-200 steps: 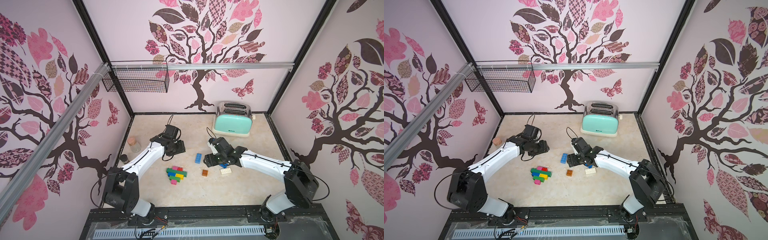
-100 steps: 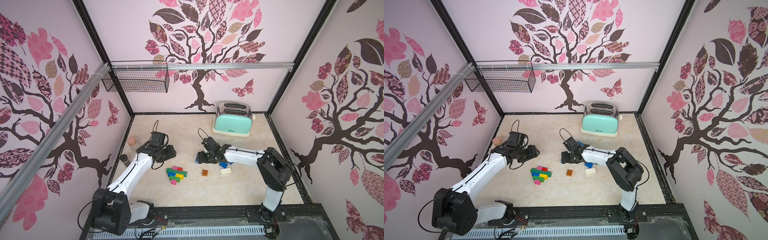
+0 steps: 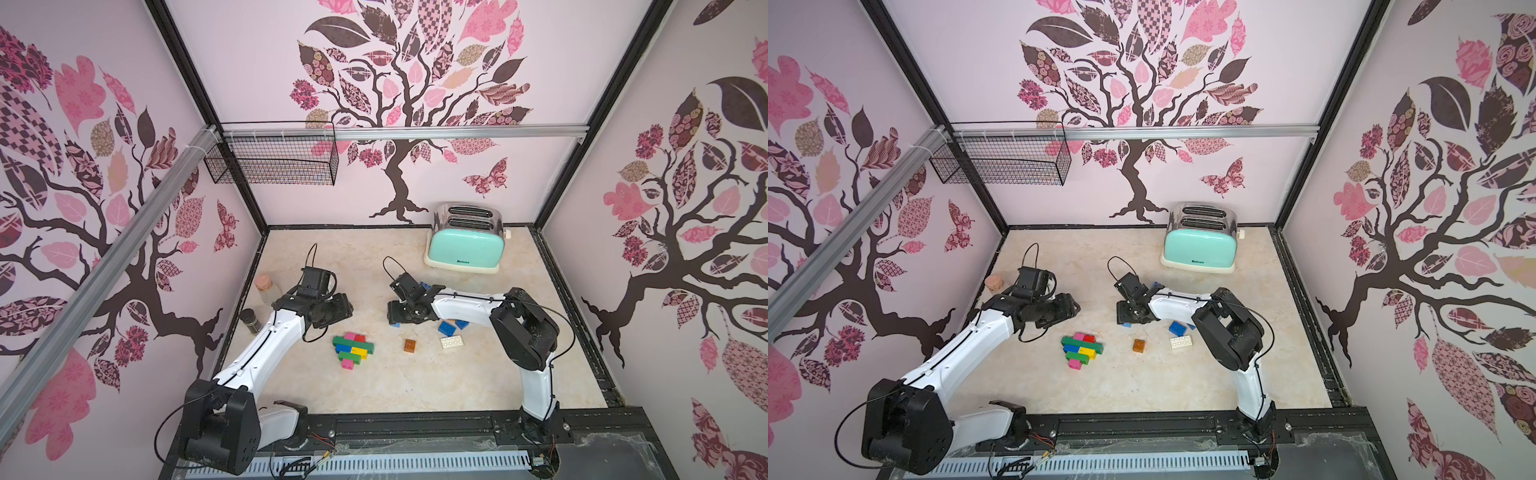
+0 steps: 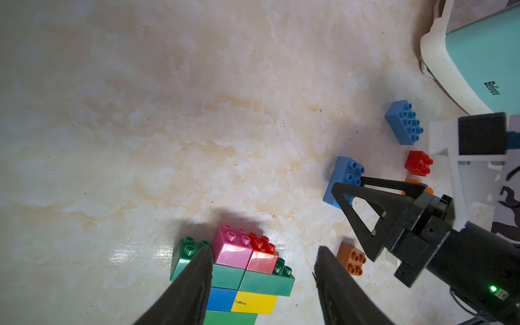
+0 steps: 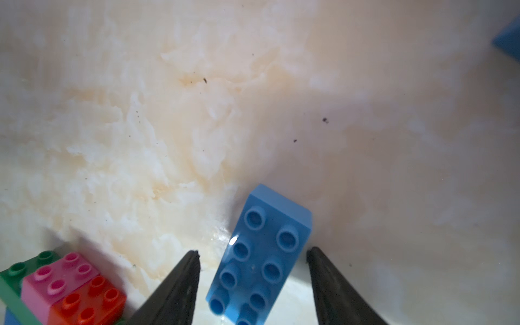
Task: Assemble a heart with lego
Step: Adjust the lego brick at the center of the board.
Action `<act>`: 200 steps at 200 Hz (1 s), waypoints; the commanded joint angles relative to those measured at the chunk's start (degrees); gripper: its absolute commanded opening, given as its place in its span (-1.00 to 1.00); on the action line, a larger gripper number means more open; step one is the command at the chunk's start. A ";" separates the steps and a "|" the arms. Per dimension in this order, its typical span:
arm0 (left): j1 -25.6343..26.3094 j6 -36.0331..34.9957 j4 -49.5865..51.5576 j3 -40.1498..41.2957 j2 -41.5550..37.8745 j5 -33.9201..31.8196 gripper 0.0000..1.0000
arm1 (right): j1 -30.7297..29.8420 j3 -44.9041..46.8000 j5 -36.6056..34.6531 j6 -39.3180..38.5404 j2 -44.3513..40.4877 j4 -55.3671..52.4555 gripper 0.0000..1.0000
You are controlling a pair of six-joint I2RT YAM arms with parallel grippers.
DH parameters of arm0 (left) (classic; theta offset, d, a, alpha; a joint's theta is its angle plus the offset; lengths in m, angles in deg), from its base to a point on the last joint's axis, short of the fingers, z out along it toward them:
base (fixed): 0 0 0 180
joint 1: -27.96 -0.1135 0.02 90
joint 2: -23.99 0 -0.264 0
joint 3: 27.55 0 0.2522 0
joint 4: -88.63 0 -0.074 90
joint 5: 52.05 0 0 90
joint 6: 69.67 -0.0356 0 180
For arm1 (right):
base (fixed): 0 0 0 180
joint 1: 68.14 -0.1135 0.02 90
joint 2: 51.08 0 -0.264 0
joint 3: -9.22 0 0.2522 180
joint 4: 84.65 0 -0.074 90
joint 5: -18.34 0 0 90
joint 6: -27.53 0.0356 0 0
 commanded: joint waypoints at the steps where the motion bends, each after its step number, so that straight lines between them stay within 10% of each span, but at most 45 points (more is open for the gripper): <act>1: -0.50 -0.82 -1.34 0.58 -1.25 0.24 0.23 | -1.54 -2.63 -5.05 -2.62 1.48 -4.37 0.20; 141: -0.89 -0.55 -2.90 2.35 -1.81 1.72 0.22 | -2.72 6.29 -7.43 -29.15 -6.35 -7.01 -0.60; 200: -0.92 -0.50 -3.23 2.46 -0.86 2.79 0.21 | -2.00 4.86 -3.30 -36.92 -4.37 -11.90 -0.44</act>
